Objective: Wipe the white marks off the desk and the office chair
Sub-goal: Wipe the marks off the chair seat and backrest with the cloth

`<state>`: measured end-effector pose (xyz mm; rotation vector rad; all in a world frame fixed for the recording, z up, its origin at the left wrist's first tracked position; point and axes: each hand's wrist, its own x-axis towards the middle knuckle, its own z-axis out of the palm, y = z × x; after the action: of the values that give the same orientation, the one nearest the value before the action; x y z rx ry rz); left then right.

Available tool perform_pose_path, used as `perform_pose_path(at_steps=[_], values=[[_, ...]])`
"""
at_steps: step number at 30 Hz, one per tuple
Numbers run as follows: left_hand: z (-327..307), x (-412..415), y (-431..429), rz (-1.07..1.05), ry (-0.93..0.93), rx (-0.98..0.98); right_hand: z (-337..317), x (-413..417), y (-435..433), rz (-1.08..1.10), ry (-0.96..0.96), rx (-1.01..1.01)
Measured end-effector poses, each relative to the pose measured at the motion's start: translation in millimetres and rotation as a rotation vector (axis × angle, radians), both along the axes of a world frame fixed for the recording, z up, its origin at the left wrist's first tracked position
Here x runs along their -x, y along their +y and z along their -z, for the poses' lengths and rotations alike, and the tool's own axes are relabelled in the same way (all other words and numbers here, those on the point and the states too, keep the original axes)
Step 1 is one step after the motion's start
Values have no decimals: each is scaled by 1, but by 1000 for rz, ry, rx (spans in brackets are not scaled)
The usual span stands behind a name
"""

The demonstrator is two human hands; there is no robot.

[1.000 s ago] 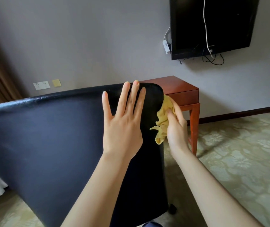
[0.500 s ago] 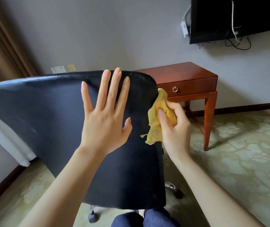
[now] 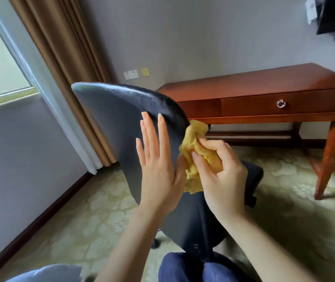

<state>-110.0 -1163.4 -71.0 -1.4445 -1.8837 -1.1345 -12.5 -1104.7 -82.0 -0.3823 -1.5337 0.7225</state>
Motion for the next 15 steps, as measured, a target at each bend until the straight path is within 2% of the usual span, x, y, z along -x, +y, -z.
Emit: perform_pose_path(at_steps=[6,11,15], values=[[-5,13,-7,26,-195,-158,0,12,3,-291,-71,-9],[-8,28,-11,-67,-236,-164,32,33,7,-711,-35,422],[-5,52,-19,-46,-269,-144,59,49,8,-846,-18,561]])
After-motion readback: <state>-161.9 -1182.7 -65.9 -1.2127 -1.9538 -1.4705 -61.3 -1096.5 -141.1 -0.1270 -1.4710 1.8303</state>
